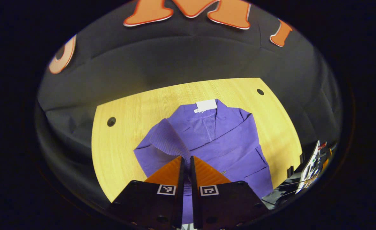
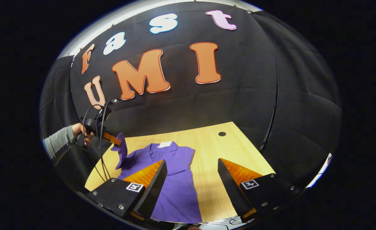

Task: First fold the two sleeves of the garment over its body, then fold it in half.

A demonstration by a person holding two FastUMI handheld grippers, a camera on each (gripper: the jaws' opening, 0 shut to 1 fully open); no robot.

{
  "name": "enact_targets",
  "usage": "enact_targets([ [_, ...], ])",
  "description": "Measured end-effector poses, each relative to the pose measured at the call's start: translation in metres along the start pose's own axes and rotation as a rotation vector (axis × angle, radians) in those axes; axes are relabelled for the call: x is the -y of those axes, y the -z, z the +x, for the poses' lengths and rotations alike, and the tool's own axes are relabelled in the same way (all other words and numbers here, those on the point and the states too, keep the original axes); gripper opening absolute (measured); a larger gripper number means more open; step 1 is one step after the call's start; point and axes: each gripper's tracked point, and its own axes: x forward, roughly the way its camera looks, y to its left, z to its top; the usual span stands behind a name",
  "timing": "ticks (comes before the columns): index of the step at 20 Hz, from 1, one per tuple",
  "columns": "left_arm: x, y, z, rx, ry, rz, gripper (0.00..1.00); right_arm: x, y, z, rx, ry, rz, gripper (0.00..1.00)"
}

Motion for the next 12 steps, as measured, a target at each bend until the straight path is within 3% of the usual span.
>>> enact_targets([
  [3, 0.04, -0.021, -0.006, 0.016, 0.054, 0.051, 0.13, 0.005, 0.01, -0.002, -0.013, 0.007, 0.017, 0.95],
  [12, 0.149, -0.062, 0.04, 0.041, 0.161, 0.155, 0.13, 0.036, 0.018, -0.008, -0.013, 0.035, 0.114, 0.95],
])
